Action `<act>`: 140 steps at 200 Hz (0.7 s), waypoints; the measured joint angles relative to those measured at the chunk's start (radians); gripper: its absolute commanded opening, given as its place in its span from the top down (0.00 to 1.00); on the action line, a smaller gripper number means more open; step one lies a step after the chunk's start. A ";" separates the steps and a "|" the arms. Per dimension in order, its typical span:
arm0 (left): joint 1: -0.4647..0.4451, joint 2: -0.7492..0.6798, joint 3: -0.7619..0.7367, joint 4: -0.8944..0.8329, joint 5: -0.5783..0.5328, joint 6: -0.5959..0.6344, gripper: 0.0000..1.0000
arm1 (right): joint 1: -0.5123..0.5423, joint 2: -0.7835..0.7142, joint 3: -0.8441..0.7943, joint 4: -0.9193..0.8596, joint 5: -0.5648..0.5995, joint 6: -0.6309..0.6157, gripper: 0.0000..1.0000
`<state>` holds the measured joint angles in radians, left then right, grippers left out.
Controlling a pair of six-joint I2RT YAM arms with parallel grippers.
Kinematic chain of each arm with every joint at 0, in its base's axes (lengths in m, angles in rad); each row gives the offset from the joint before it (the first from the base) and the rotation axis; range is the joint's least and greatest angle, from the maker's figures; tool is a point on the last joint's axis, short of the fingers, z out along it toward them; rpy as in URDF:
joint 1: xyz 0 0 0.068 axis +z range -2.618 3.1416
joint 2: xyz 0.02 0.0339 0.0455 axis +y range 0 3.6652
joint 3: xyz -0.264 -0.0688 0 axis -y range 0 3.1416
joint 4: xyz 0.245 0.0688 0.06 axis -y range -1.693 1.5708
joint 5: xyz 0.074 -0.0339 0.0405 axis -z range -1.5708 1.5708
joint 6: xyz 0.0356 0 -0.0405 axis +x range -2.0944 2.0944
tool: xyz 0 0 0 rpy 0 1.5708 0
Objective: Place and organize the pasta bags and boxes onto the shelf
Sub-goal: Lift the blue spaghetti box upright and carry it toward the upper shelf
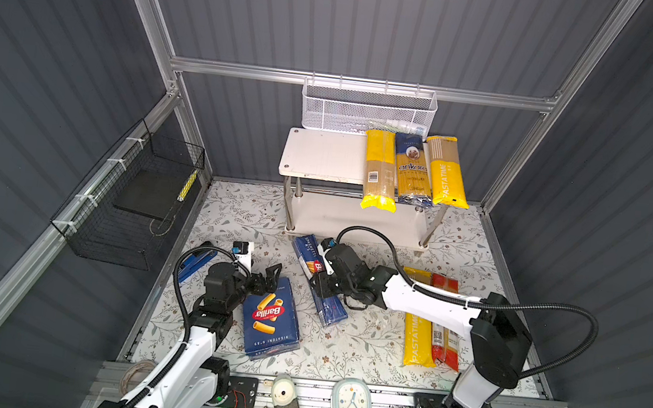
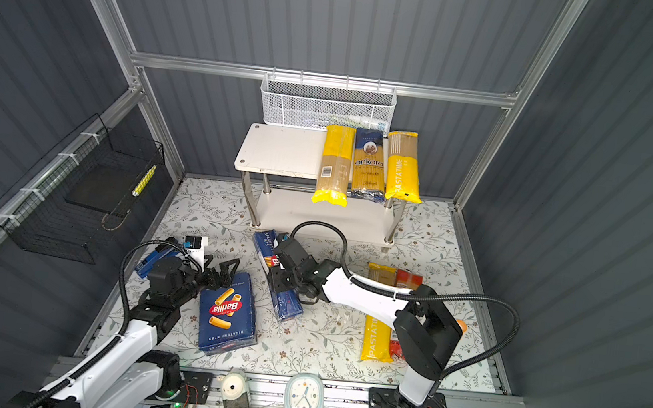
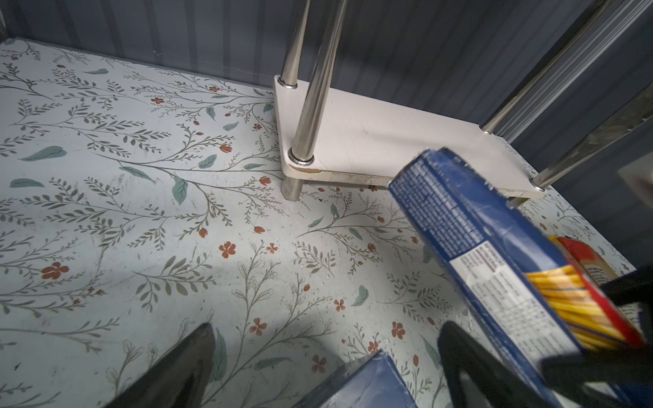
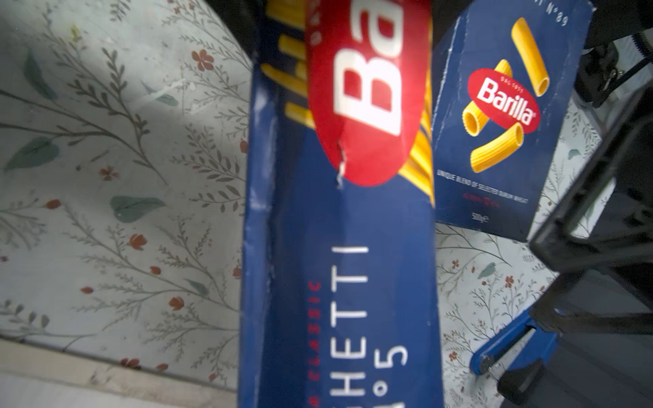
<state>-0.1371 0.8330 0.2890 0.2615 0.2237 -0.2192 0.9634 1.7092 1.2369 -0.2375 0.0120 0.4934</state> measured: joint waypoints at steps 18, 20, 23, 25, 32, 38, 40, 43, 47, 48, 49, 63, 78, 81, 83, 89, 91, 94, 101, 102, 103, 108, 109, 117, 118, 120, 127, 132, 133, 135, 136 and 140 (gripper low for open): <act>0.000 0.000 0.000 0.000 0.000 0.000 0.00 | 0.005 -0.030 0.029 -0.032 0.014 -0.004 0.53; 0.000 0.000 0.000 0.000 0.000 0.000 0.01 | 0.006 -0.034 0.032 -0.034 0.015 -0.004 0.53; 0.000 0.000 0.000 0.000 0.000 0.000 0.01 | 0.006 -0.039 0.037 -0.039 0.017 -0.005 0.53; 0.000 0.000 0.000 0.000 0.000 0.000 0.00 | 0.007 -0.042 0.041 -0.042 0.019 -0.005 0.53; 0.000 0.000 0.000 0.000 0.000 0.000 0.00 | 0.009 -0.053 0.055 -0.056 0.023 -0.007 0.53; 0.000 0.000 0.000 0.000 0.000 0.000 0.00 | 0.011 -0.061 0.067 -0.066 0.027 -0.008 0.53; 0.000 0.000 0.000 0.000 0.000 0.000 0.00 | 0.012 -0.064 0.072 -0.072 0.029 -0.010 0.53; 0.000 0.000 0.000 0.000 0.000 0.000 0.01 | 0.013 -0.067 0.078 -0.077 0.031 -0.011 0.53; 0.000 0.000 0.000 0.000 0.000 0.000 0.01 | 0.014 -0.071 0.087 -0.084 0.034 -0.013 0.53; 0.000 0.000 0.000 0.000 0.000 0.000 0.01 | 0.015 -0.072 0.090 -0.086 0.035 -0.014 0.53; 0.000 0.000 0.000 0.000 0.000 0.000 0.01 | 0.015 -0.073 0.092 -0.087 0.035 -0.014 0.53; 0.000 0.000 0.000 0.000 0.000 0.000 0.00 | 0.021 -0.084 0.120 -0.103 0.044 -0.023 0.53; 0.000 0.000 0.000 0.000 0.000 0.000 0.00 | 0.023 -0.090 0.147 -0.119 0.050 -0.024 0.54; 0.000 0.000 0.000 0.000 0.000 0.000 0.00 | 0.024 -0.091 0.153 -0.124 0.053 -0.025 0.54; 0.000 0.000 0.000 0.000 0.000 0.000 0.00 | 0.025 -0.091 0.156 -0.124 0.053 -0.025 0.54; 0.000 0.000 0.000 0.000 0.000 0.000 0.00 | 0.026 -0.092 0.168 -0.132 0.058 -0.025 0.54; 0.000 0.000 0.000 0.000 0.000 0.000 0.01 | 0.026 -0.092 0.171 -0.134 0.059 -0.025 0.55; 0.000 0.000 0.000 0.000 0.000 0.000 0.01 | 0.027 -0.092 0.175 -0.135 0.060 -0.025 0.55; 0.000 0.000 0.000 0.000 0.000 0.000 0.00 | 0.027 -0.092 0.190 -0.143 0.064 -0.026 0.55; 0.000 0.000 0.000 0.000 0.000 0.000 0.01 | 0.027 -0.092 0.192 -0.143 0.064 -0.026 0.55; 0.000 0.000 0.000 0.000 0.000 0.000 0.01 | 0.027 -0.092 0.194 -0.145 0.066 -0.026 0.55; 0.000 0.000 0.000 0.000 0.000 0.000 0.00 | 0.027 -0.092 0.205 -0.150 0.067 -0.027 0.56; 0.000 0.000 0.000 0.000 0.000 0.000 0.00 | 0.027 -0.092 0.206 -0.151 0.068 -0.027 0.56; 0.000 0.000 0.000 0.000 0.000 0.000 0.01 | 0.027 -0.092 0.227 -0.161 0.072 -0.030 0.56; 0.000 0.000 0.000 0.000 0.000 0.000 0.01 | 0.027 -0.092 0.229 -0.162 0.073 -0.030 0.56; 0.000 0.000 0.000 0.000 0.000 0.000 0.00 | 0.027 -0.092 0.235 -0.166 0.074 -0.031 0.56; 0.000 0.000 0.000 0.000 0.000 0.000 0.00 | 0.027 -0.092 0.257 -0.177 0.080 -0.035 0.56; 0.000 0.000 0.000 0.000 0.000 0.000 0.00 | 0.027 -0.092 0.274 -0.183 0.085 -0.039 0.57; 0.000 0.000 0.000 0.000 0.000 0.000 0.00 | 0.027 -0.092 0.277 -0.185 0.086 -0.040 0.57; 0.000 0.000 0.000 0.000 0.000 0.000 0.00 | 0.027 -0.092 0.284 -0.189 0.088 -0.042 0.57; 0.000 0.000 0.000 0.000 0.000 0.000 0.00 | 0.027 -0.092 0.286 -0.190 0.089 -0.042 0.57; 0.000 0.000 0.000 0.000 0.000 0.000 0.00 | 0.027 -0.092 0.302 -0.197 0.093 -0.047 0.57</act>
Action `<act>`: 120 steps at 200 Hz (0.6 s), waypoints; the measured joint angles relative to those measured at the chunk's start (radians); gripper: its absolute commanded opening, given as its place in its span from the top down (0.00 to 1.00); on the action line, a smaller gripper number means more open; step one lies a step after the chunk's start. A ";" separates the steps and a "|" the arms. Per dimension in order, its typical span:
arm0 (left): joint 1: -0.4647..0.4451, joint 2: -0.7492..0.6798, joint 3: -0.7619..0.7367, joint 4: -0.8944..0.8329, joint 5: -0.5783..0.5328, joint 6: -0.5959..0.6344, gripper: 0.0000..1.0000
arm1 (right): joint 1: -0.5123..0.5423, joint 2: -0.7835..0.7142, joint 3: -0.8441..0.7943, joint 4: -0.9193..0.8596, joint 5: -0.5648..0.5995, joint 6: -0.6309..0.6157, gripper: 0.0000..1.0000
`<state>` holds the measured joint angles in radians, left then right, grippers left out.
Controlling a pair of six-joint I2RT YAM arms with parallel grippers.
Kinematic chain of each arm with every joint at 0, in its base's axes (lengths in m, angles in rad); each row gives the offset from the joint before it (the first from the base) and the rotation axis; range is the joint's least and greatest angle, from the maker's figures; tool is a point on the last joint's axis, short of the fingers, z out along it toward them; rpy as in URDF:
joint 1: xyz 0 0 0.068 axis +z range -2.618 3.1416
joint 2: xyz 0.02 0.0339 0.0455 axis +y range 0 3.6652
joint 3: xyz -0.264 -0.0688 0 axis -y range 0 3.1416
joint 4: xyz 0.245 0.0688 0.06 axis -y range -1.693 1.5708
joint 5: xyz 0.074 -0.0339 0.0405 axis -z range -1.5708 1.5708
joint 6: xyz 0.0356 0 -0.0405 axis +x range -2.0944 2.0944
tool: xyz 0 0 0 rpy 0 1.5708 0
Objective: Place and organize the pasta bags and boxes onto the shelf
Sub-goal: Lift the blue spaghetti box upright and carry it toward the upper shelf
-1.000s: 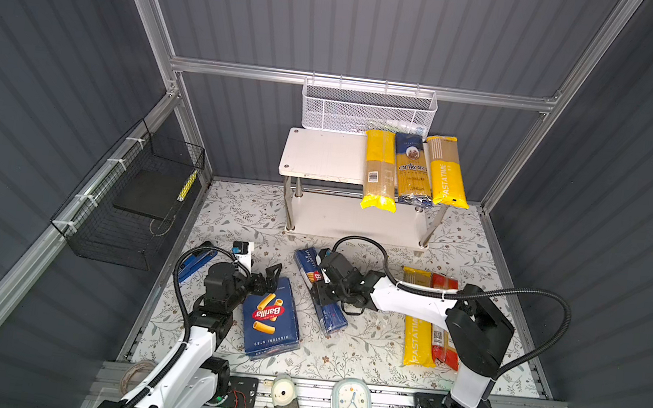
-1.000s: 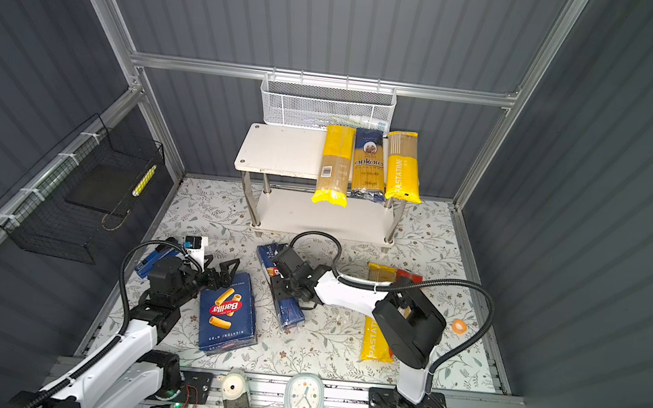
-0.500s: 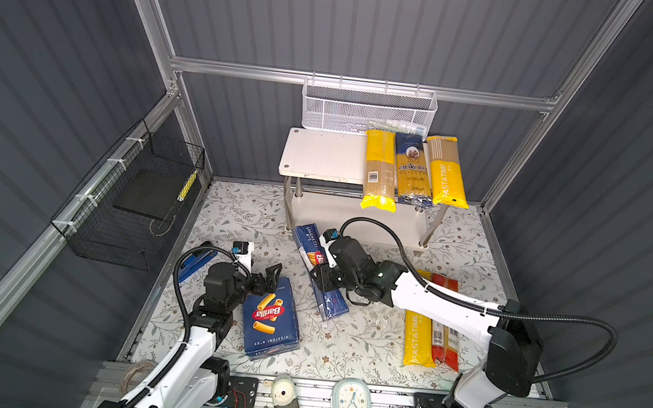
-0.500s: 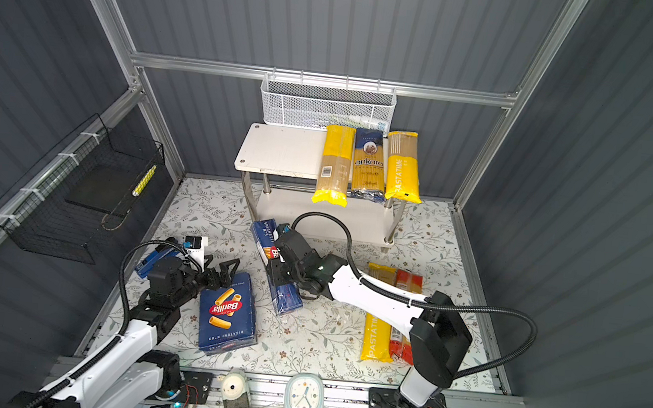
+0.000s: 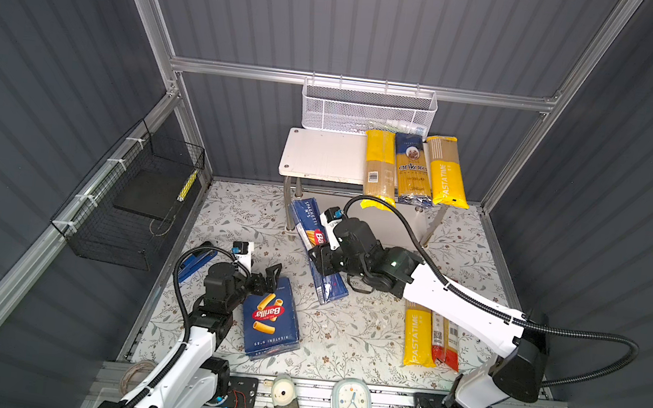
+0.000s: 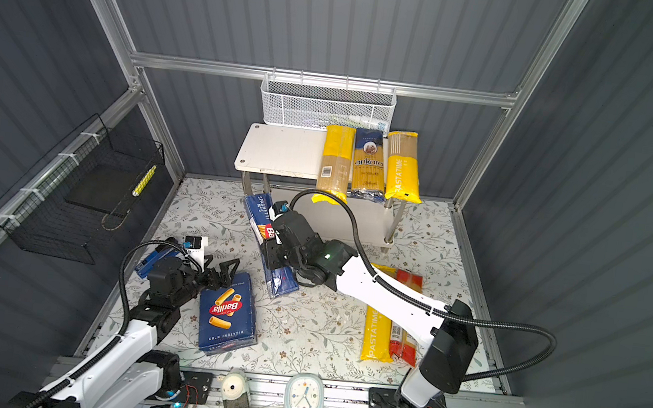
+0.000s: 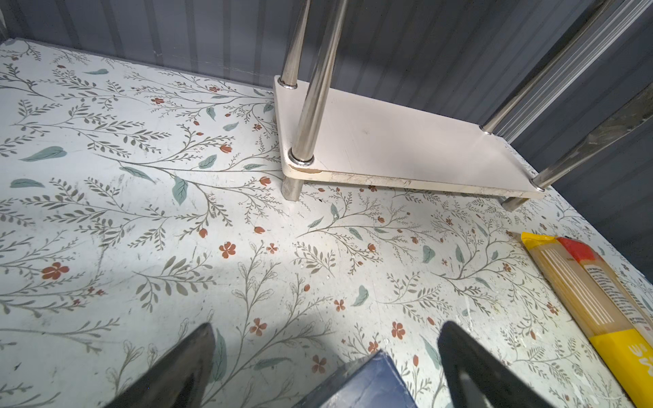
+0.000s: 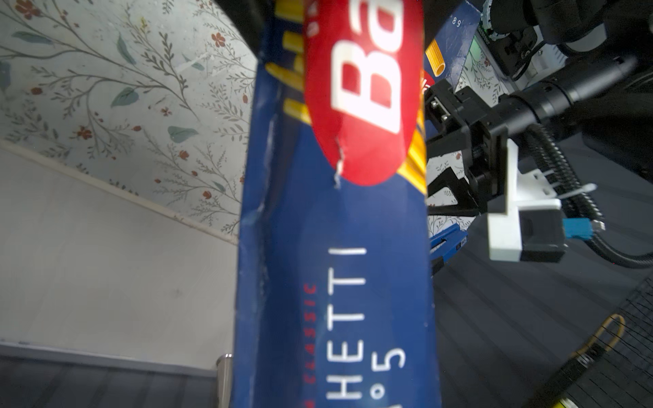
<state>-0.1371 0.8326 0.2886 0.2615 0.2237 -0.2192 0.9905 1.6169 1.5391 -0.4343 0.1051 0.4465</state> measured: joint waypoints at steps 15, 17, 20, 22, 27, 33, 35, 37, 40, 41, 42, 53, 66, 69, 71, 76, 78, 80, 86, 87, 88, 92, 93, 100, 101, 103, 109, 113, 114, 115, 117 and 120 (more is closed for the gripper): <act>0.000 0.000 0.000 0.000 0.000 0.000 0.00 | 0.000 0.000 0.053 -0.016 0.016 -0.015 0.58; 0.000 -0.001 0.000 0.000 0.000 0.000 0.00 | 0.000 0.000 0.062 -0.017 0.019 -0.018 0.58; 0.000 -0.001 0.000 0.000 0.000 0.000 0.00 | 0.000 0.000 0.073 -0.021 0.023 -0.022 0.58; 0.000 -0.002 0.000 0.000 0.000 0.000 0.00 | 0.000 0.000 0.082 -0.025 0.026 -0.025 0.58; 0.000 -0.003 0.000 0.000 0.000 0.000 0.00 | 0.000 0.002 0.100 -0.032 0.031 -0.030 0.58; 0.000 -0.005 0.000 0.000 0.000 0.000 0.00 | -0.001 0.003 0.125 -0.044 0.039 -0.037 0.58; 0.000 -0.005 0.000 0.000 0.000 0.000 0.01 | -0.002 0.004 0.135 -0.049 0.042 -0.040 0.58; 0.000 -0.006 0.000 0.000 0.000 0.000 0.00 | -0.002 0.005 0.145 -0.054 0.045 -0.043 0.58; 0.000 -0.006 0.000 0.000 0.000 0.000 0.00 | -0.003 0.006 0.158 -0.060 0.048 -0.047 0.58; 0.000 -0.006 0.000 0.000 0.000 0.000 0.00 | -0.003 0.007 0.161 -0.061 0.048 -0.047 0.58; 0.000 -0.007 0.000 0.000 0.000 0.000 0.00 | -0.003 0.008 0.164 -0.062 0.049 -0.048 0.59; 0.000 -0.010 0.000 0.000 0.000 0.000 0.00 | -0.008 0.012 0.204 -0.068 0.058 -0.061 0.59; 0.000 -0.013 0.000 0.000 -0.001 0.000 0.01 | -0.017 0.021 0.246 -0.072 0.064 -0.072 0.60; 0.000 -0.014 0.000 0.000 -0.001 0.000 0.00 | -0.021 0.025 0.257 -0.075 0.065 -0.074 0.60; 0.000 -0.014 0.000 0.000 -0.001 0.000 0.00 | -0.023 0.027 0.264 -0.076 0.066 -0.074 0.60; 0.000 -0.015 0.000 0.000 -0.003 0.000 0.01 | -0.029 0.035 0.284 -0.079 0.067 -0.078 0.60; 0.000 -0.015 0.000 0.000 -0.004 0.000 0.01 | -0.032 0.039 0.293 -0.081 0.068 -0.079 0.60; 0.000 -0.015 0.000 0.000 -0.003 0.000 0.00 | -0.035 0.043 0.303 -0.084 0.068 -0.081 0.60; 0.000 -0.016 0.000 0.000 -0.004 0.000 0.00 | -0.043 0.056 0.327 -0.087 0.068 -0.085 0.60; 0.000 -0.016 0.000 0.000 -0.004 0.000 0.01 | -0.044 0.058 0.330 -0.088 0.068 -0.085 0.60; 0.000 -0.016 0.000 0.000 -0.004 0.000 0.01 | -0.047 0.061 0.335 -0.088 0.068 -0.087 0.60; 0.000 -0.016 0.000 0.000 -0.004 0.000 0.01 | -0.051 0.068 0.348 -0.089 0.071 -0.090 0.60; 0.000 -0.017 0.000 0.000 -0.004 0.000 0.01 | -0.052 0.070 0.351 -0.089 0.071 -0.090 0.60; 0.000 -0.018 -0.001 0.000 -0.004 0.000 0.01 | -0.061 0.087 0.379 -0.094 0.075 -0.097 0.60; 0.000 -0.018 -0.001 0.000 -0.004 0.000 0.00 | -0.063 0.091 0.386 -0.096 0.075 -0.098 0.60; 0.000 -0.018 -0.001 0.000 -0.004 0.000 0.00 | -0.064 0.095 0.393 -0.098 0.077 -0.100 0.60; 0.000 -0.019 -0.002 0.000 -0.004 0.000 0.00 | -0.072 0.111 0.417 -0.101 0.079 -0.107 0.60; 0.000 -0.019 -0.002 0.000 -0.004 0.000 0.00 | -0.076 0.125 0.436 -0.105 0.082 -0.112 0.60; 0.000 -0.020 -0.002 0.000 -0.004 0.000 0.00 | -0.077 0.127 0.439 -0.106 0.082 -0.113 0.60; 0.000 -0.020 -0.002 0.000 -0.005 0.000 0.00 | -0.078 0.129 0.443 -0.108 0.082 -0.114 0.60; 0.000 -0.021 -0.003 0.000 -0.005 0.000 0.00 | -0.081 0.135 0.453 -0.111 0.084 -0.116 0.60; 0.000 -0.021 -0.003 0.000 -0.004 0.000 0.00 | -0.084 0.145 0.467 -0.114 0.085 -0.118 0.56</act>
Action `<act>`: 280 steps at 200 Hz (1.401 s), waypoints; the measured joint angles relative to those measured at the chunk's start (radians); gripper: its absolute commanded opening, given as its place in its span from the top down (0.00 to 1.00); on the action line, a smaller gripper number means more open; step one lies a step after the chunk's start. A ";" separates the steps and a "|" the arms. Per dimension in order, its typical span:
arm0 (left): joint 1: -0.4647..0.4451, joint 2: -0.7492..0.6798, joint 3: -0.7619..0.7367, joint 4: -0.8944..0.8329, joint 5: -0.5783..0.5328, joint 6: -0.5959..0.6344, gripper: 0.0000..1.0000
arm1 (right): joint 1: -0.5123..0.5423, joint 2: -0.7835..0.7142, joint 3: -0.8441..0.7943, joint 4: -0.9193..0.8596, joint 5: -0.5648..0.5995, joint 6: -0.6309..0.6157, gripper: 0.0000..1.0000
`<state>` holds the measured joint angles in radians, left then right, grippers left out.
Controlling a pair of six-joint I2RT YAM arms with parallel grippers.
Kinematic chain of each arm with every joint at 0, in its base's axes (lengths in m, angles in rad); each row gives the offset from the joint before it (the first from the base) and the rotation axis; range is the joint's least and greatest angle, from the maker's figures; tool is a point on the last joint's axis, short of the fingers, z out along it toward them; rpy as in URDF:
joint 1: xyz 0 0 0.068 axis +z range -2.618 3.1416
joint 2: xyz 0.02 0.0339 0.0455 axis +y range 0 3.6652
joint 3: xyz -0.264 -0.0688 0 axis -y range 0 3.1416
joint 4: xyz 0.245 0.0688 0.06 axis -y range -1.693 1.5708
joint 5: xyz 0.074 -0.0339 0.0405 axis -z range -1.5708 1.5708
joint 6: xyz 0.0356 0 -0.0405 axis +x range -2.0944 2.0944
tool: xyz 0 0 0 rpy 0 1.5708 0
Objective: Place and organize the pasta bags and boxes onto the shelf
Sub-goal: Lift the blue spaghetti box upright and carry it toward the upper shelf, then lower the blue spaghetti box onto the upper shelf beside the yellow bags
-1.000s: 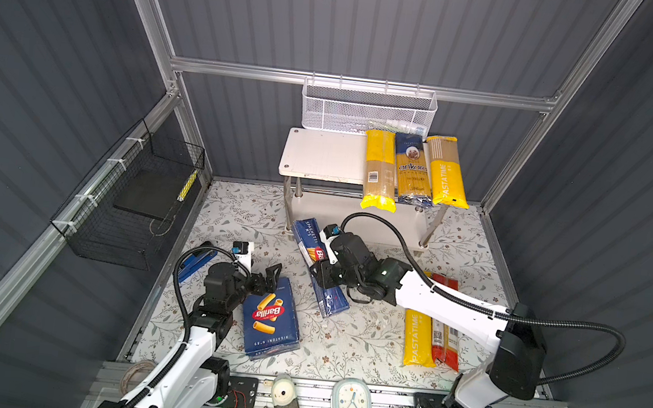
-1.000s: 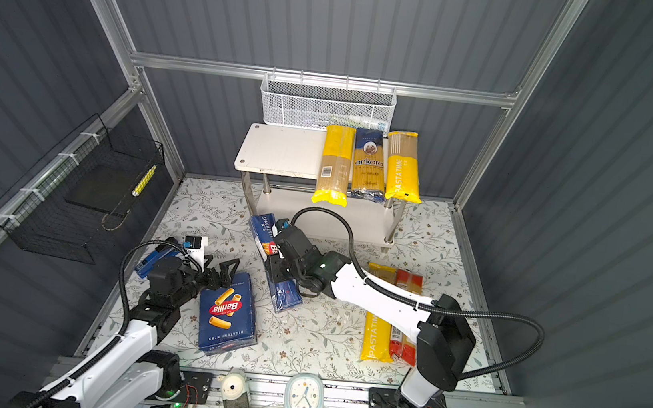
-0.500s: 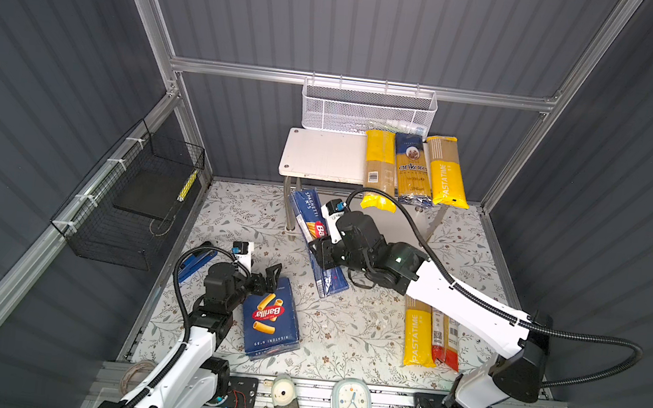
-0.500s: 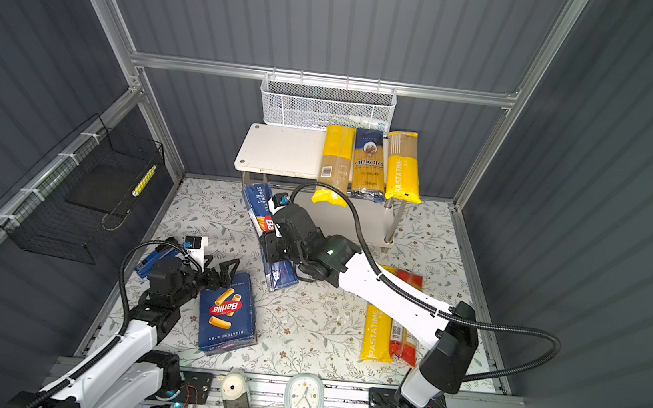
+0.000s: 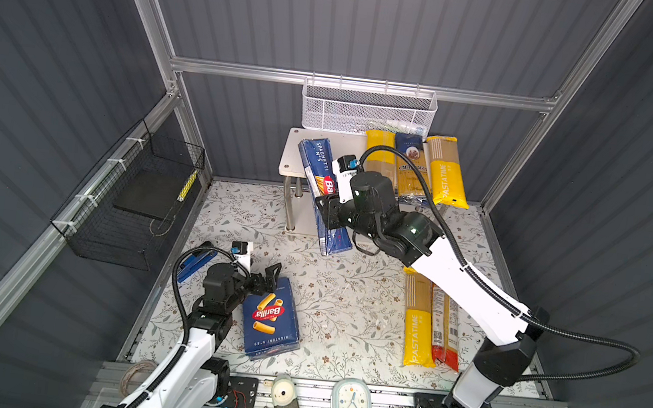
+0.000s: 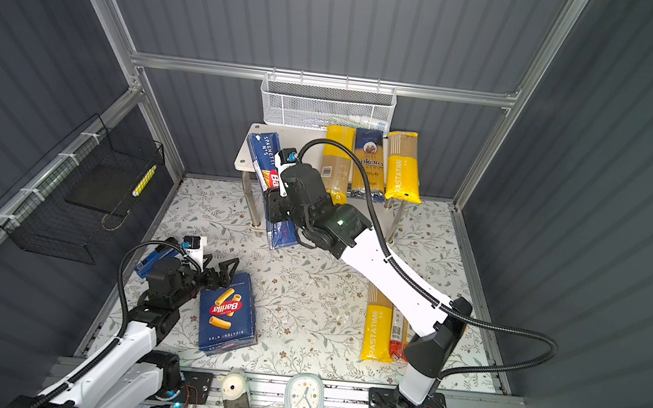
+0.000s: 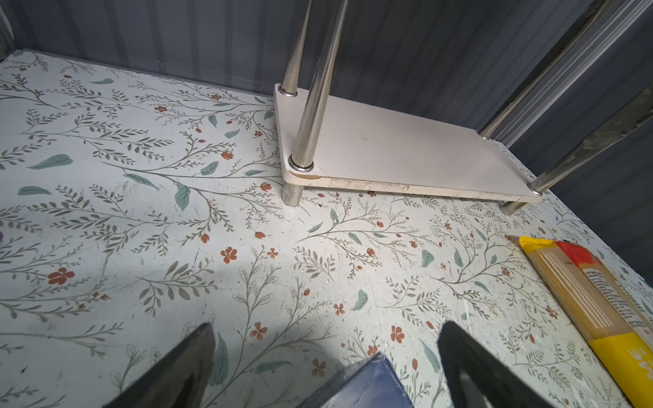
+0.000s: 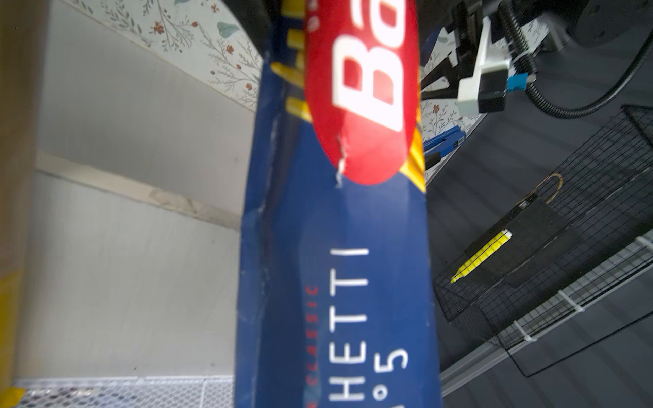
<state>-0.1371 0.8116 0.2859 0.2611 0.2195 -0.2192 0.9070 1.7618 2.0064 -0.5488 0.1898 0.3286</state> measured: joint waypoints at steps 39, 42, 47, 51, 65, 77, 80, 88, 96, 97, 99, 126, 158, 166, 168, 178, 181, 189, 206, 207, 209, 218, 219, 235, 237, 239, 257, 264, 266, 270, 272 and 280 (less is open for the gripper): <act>0.000 -0.007 -0.001 0.000 -0.003 0.000 0.00 | -0.040 0.110 0.161 -0.030 0.001 -0.024 0.56; 0.000 -0.007 -0.001 0.000 -0.003 0.000 0.01 | -0.043 0.115 0.169 -0.031 0.002 -0.027 0.57; 0.000 -0.007 -0.001 0.000 -0.003 0.000 0.01 | -0.047 0.126 0.183 -0.031 0.002 -0.029 0.57; 0.000 -0.007 -0.001 0.000 -0.003 0.000 0.00 | -0.050 0.134 0.195 -0.034 0.005 -0.031 0.57; 0.000 -0.007 -0.001 0.000 -0.003 0.000 0.00 | -0.061 0.161 0.239 -0.047 0.015 -0.042 0.58; 0.000 -0.007 -0.001 0.000 -0.003 0.000 0.00 | -0.073 0.179 0.268 -0.051 0.018 -0.043 0.58; 0.000 -0.007 -0.001 0.000 -0.003 0.000 0.00 | -0.076 0.183 0.273 -0.051 0.018 -0.043 0.58; 0.000 -0.007 -0.001 0.000 -0.003 0.000 0.00 | -0.087 0.193 0.286 -0.051 0.020 -0.044 0.59; 0.000 -0.007 -0.001 0.000 -0.003 0.000 0.01 | -0.096 0.200 0.293 -0.050 0.024 -0.045 0.59; 0.000 -0.007 -0.001 0.000 -0.003 0.000 0.01 | -0.097 0.200 0.293 -0.050 0.024 -0.045 0.59; 0.000 -0.007 -0.001 0.000 -0.003 0.000 0.01 | -0.099 0.202 0.295 -0.051 0.025 -0.046 0.59; 0.000 -0.007 -0.001 0.000 -0.003 0.000 0.00 | -0.127 0.228 0.331 -0.061 0.032 -0.045 0.60; 0.000 -0.008 -0.001 0.000 -0.003 0.000 0.00 | -0.148 0.277 0.400 -0.066 0.039 -0.045 0.60; 0.000 -0.010 -0.002 0.000 -0.003 0.000 0.00 | -0.151 0.285 0.405 -0.066 0.039 -0.044 0.60; 0.000 -0.010 -0.002 0.000 -0.003 0.000 0.00 | -0.151 0.286 0.406 -0.066 0.039 -0.043 0.60; 0.000 -0.014 -0.003 0.000 -0.003 0.000 0.00 | -0.154 0.291 0.408 -0.066 0.039 -0.041 0.60; 0.000 -0.014 -0.003 0.000 -0.003 0.000 0.01 | -0.155 0.292 0.408 -0.066 0.039 -0.040 0.60; 0.000 -0.015 -0.003 0.000 -0.003 0.000 0.01 | -0.157 0.295 0.408 -0.067 0.039 -0.039 0.60; 0.000 -0.015 -0.003 0.000 -0.003 0.000 0.00 | -0.159 0.298 0.408 -0.067 0.039 -0.037 0.60; 0.000 -0.015 -0.003 0.000 -0.003 0.000 0.00 | -0.160 0.298 0.408 -0.067 0.039 -0.037 0.60; 0.000 -0.015 -0.003 0.000 -0.003 0.000 0.00 | -0.160 0.298 0.408 -0.067 0.039 -0.037 0.60; 0.000 -0.014 -0.003 0.000 -0.003 0.000 0.00 | -0.162 0.302 0.410 -0.067 0.040 -0.036 0.60; 0.000 -0.014 -0.003 0.000 -0.003 0.000 0.00 | -0.162 0.302 0.410 -0.067 0.040 -0.035 0.60; 0.000 -0.008 -0.003 0.000 -0.003 0.000 0.00 | -0.167 0.306 0.410 -0.066 0.039 -0.030 0.60; 0.000 -0.007 -0.003 0.000 -0.003 0.000 0.01 | -0.167 0.307 0.410 -0.066 0.039 -0.029 0.60; 0.000 -0.006 -0.003 0.000 -0.003 0.000 0.00 | -0.168 0.308 0.410 -0.066 0.039 -0.028 0.60; 0.000 -0.006 -0.003 0.000 -0.003 0.000 0.00 | -0.173 0.309 0.412 -0.066 0.037 -0.020 0.60; 0.000 -0.006 -0.003 0.000 -0.003 0.000 0.01 | -0.175 0.309 0.414 -0.064 0.037 -0.018 0.60; 0.000 -0.006 -0.003 0.000 -0.003 0.000 0.01 | -0.176 0.309 0.414 -0.063 0.037 -0.018 0.60; 0.000 -0.006 -0.003 0.000 -0.003 0.000 0.01 | -0.178 0.309 0.414 -0.061 0.037 -0.018 0.61; 0.000 -0.006 -0.003 0.000 -0.003 0.000 0.00 | -0.179 0.309 0.414 -0.060 0.037 -0.018 0.61; 0.000 -0.006 -0.003 0.000 -0.003 0.000 0.00 | -0.183 0.309 0.416 -0.057 0.037 -0.017 0.61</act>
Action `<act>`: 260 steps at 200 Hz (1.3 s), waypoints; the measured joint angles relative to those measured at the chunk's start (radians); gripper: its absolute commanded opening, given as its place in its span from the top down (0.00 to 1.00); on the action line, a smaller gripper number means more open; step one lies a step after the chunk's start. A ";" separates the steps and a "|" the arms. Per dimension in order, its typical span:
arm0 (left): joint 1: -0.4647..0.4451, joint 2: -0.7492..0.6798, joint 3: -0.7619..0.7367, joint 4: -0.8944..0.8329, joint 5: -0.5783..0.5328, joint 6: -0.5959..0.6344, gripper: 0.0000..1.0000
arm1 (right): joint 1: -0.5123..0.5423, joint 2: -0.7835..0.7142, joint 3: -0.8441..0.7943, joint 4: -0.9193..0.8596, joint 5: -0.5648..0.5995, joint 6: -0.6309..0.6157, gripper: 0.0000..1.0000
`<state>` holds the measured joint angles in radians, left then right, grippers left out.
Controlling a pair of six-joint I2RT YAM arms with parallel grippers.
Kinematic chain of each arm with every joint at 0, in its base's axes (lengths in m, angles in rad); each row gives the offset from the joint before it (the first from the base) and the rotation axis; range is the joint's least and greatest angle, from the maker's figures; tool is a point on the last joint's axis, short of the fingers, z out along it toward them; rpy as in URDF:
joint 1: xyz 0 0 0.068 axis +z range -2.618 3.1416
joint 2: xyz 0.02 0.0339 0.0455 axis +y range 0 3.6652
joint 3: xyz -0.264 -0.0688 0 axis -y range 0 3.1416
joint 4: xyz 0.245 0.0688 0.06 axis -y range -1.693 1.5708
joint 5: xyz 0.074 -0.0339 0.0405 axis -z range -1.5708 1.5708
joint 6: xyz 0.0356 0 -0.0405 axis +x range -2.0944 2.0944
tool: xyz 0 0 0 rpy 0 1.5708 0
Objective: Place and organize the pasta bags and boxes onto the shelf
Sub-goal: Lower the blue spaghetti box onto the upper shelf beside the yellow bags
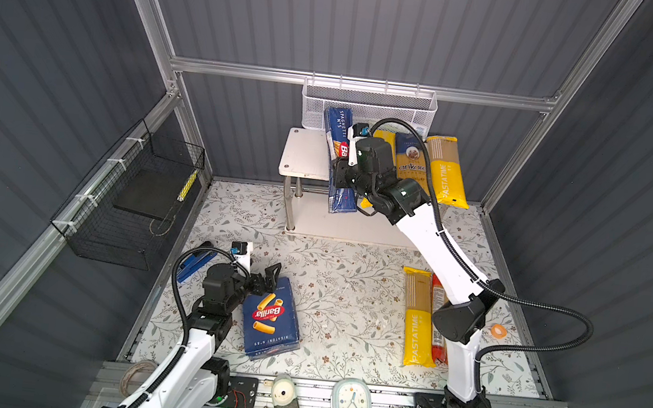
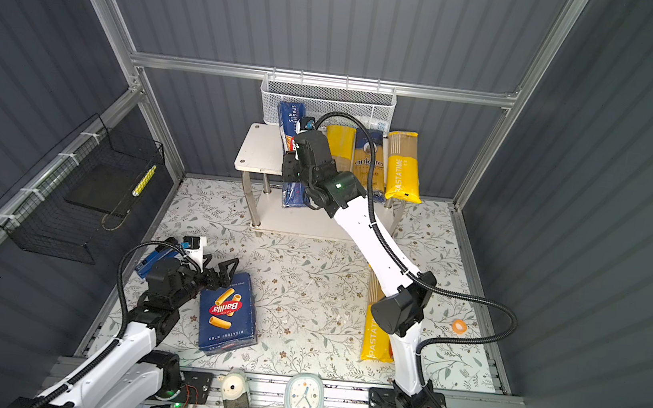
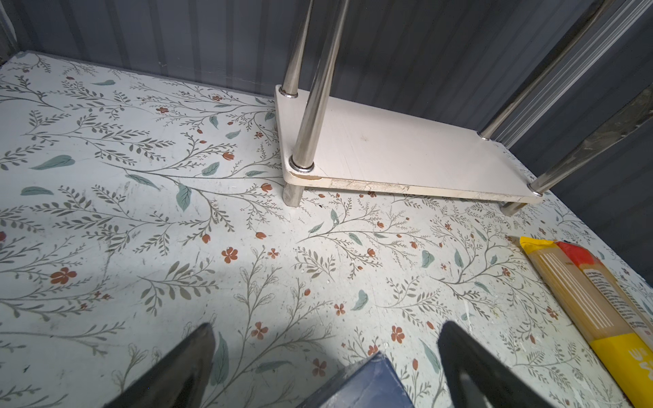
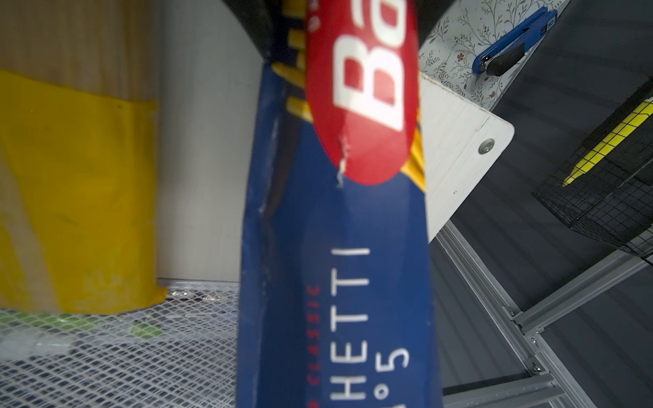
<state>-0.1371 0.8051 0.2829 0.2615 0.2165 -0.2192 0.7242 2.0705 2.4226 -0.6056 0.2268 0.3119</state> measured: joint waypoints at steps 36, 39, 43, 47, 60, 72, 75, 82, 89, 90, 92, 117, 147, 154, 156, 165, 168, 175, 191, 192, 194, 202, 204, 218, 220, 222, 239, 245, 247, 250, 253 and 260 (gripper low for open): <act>0.000 0.005 0.000 0.000 0.000 0.000 0.00 | -0.024 0.016 0.036 0.016 0.003 0.002 0.61; 0.000 0.005 0.000 0.000 0.000 0.000 0.01 | -0.027 0.018 0.037 0.018 0.002 0.002 0.60; 0.000 0.006 0.000 0.000 0.000 0.000 0.00 | -0.029 0.019 0.039 0.019 0.002 0.002 0.61; 0.000 0.007 0.000 0.000 0.000 0.000 0.01 | -0.031 0.021 0.041 0.020 0.002 0.002 0.60; 0.000 0.006 0.000 0.000 0.000 0.000 0.00 | -0.035 0.029 0.053 0.023 0.001 0.002 0.61; 0.000 0.006 0.000 0.000 0.000 0.000 0.00 | -0.037 0.031 0.055 0.029 -0.002 0.002 0.60; 0.000 0.006 0.000 0.000 0.000 0.000 0.00 | -0.037 0.032 0.055 0.029 -0.003 0.003 0.60; 0.000 0.006 0.000 0.000 0.000 0.000 0.00 | -0.038 0.032 0.056 0.030 -0.004 0.003 0.59; 0.000 0.006 0.000 0.000 0.000 0.000 0.01 | -0.039 0.033 0.056 0.030 -0.006 0.005 0.59; 0.000 0.006 0.000 0.000 0.000 0.000 0.00 | -0.039 0.033 0.056 0.030 -0.006 0.005 0.58; 0.000 0.006 0.000 0.000 0.000 0.000 0.00 | -0.039 0.033 0.056 0.030 -0.006 0.005 0.58; 0.000 0.007 0.000 0.000 0.000 0.000 0.01 | -0.045 0.044 0.063 0.036 -0.014 0.019 0.54; 0.000 0.009 0.000 0.000 0.000 0.000 0.01 | -0.052 0.054 0.065 0.051 -0.021 0.034 0.53; 0.000 0.010 0.000 0.000 0.000 0.000 0.00 | -0.052 0.054 0.065 0.051 -0.021 0.039 0.52; 0.000 0.010 0.000 0.000 0.000 0.000 0.00 | -0.052 0.055 0.065 0.052 -0.021 0.040 0.52; 0.000 0.011 0.000 0.000 0.000 0.000 0.00 | -0.054 0.055 0.065 0.053 -0.022 0.045 0.51; 0.000 0.011 0.000 0.000 0.000 0.000 0.00 | -0.054 0.055 0.065 0.054 -0.022 0.047 0.51; 0.000 0.013 0.000 0.000 0.000 0.000 0.00 | -0.055 0.056 0.065 0.056 -0.022 0.049 0.50; 0.000 0.013 0.000 -0.001 0.000 0.000 0.00 | -0.056 0.060 0.065 0.064 -0.021 0.055 0.49; 0.000 0.013 0.000 -0.001 0.000 0.000 0.00 | -0.056 0.060 0.065 0.064 -0.021 0.055 0.48; 0.000 0.013 0.000 0.000 0.000 0.000 0.00 | -0.056 0.061 0.065 0.066 -0.021 0.055 0.48; 0.000 0.013 0.000 0.000 0.000 0.000 0.00 | -0.058 0.063 0.065 0.070 -0.021 0.056 0.48; 0.000 0.013 0.000 0.000 0.000 0.000 0.01 | -0.058 0.063 0.065 0.071 -0.021 0.056 0.48; 0.000 0.013 0.000 0.000 0.000 0.000 0.00 | -0.059 0.065 0.065 0.077 -0.021 0.059 0.45; 0.000 0.013 0.000 0.000 0.000 0.000 0.01 | -0.059 0.066 0.065 0.079 -0.021 0.060 0.45; 0.000 0.013 0.000 0.000 0.000 0.000 0.00 | -0.059 0.066 0.065 0.079 -0.021 0.062 0.45; 0.000 0.013 0.000 0.000 0.000 0.000 0.00 | -0.061 0.066 0.065 0.082 -0.020 0.063 0.45; 0.000 0.013 0.000 0.000 0.000 0.000 0.00 | -0.063 0.066 0.065 0.082 -0.020 0.064 0.45; 0.000 0.013 0.000 0.000 0.000 0.000 0.00 | -0.063 0.066 0.065 0.081 -0.020 0.064 0.45; 0.000 0.013 0.000 0.000 0.000 0.000 0.00 | -0.063 0.066 0.065 0.081 -0.020 0.065 0.45; 0.000 0.013 0.000 0.000 0.000 0.000 0.00 | -0.064 0.066 0.065 0.081 -0.020 0.065 0.45; 0.000 0.013 0.000 0.000 0.000 0.000 0.00 | -0.065 0.066 0.065 0.082 -0.020 0.066 0.45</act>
<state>-0.1371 0.8185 0.2829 0.2611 0.2165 -0.2192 0.6594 2.1368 2.4874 -0.5236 0.2066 0.3779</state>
